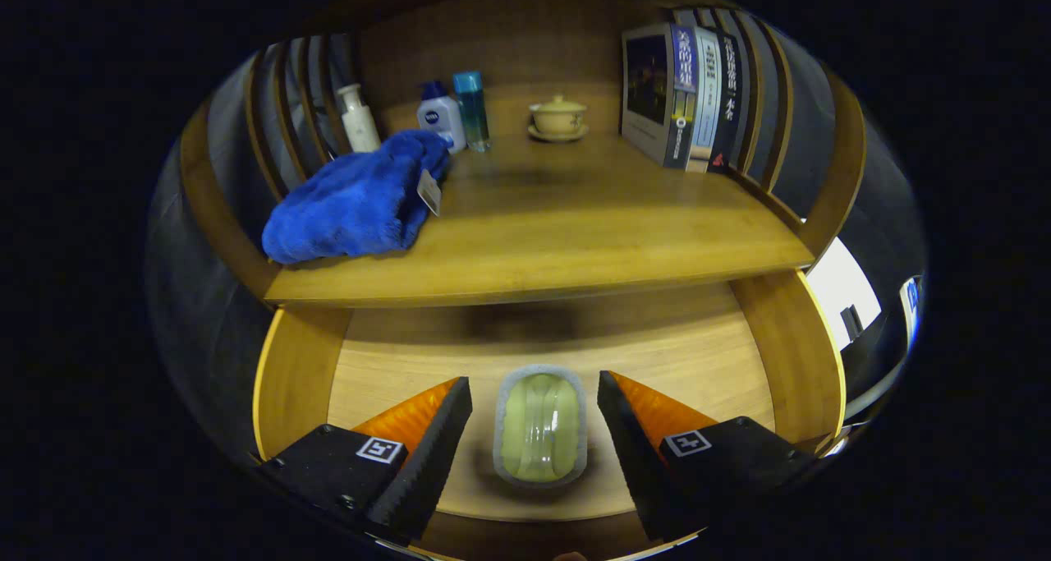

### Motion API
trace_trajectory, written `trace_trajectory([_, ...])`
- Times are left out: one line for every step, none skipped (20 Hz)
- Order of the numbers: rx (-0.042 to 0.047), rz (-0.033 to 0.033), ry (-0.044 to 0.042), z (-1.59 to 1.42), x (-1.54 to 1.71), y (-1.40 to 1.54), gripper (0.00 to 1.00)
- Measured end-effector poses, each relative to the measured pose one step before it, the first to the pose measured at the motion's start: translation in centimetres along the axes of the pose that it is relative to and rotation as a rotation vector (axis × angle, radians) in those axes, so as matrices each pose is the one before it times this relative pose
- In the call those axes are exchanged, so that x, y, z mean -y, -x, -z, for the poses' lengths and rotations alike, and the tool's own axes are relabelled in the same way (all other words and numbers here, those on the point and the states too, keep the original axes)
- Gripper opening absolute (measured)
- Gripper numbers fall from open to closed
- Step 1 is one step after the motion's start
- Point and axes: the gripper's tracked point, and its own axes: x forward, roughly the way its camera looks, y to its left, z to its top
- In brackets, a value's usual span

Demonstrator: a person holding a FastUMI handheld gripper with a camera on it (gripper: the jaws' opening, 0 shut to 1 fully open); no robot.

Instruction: Pull open the drawer, take out the items inside it, and place them on the countertop above the cabinet.

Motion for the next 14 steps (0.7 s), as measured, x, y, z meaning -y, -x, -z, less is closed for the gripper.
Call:
trace_trajectory([-0.03692,0.01039,0.00107,0.371,0.136,-0.520,1.00])
trace_trajectory([-0.03466,0.00354,0.00075,0.398,0.097,-0.606,1.00])
trace_trajectory([-0.03308,0.00198,0.00124,0.565,0.001,-0.587,1.00])
trace_trajectory([-0.02684,0.00107,0.00125,0.359,0.087,-0.474,1.00])
trace_trajectory([-0.02693,0.00602,0.00058,0.347,0.104,-0.577,1.00])
trace_trajectory([-0.02730,0.00247,-0.00479,0.234,0.050,-0.335,0.97])
trace_trajectory([-0.02082,0.00353,-0.00498,0.188,0.111,-0.315,0.93])
trace_trajectory([-0.02264,-0.00013,0.00050,0.251,-0.026,-0.251,0.84])
trace_trajectory([-0.01950,-0.00020,0.00058,0.332,-0.057,-0.251,0.79])
trace_trajectory([-0.01556,-0.00146,-0.00095,0.137,-0.138,0.071,0.70])
trace_trajectory([-0.00523,0.00001,-0.00190,0.158,0.086,-0.315,0.61])
trace_trajectory([0.00983,0.00325,0.00209,-0.307,0.017,0.269,0.52])
trace_trajectory([0.00066,0.00333,-0.00665,-0.049,0.019,0.357,0.40])
trace_trajectory([0.00499,-0.00614,-0.00006,0.081,-0.038,0.431,0.28])
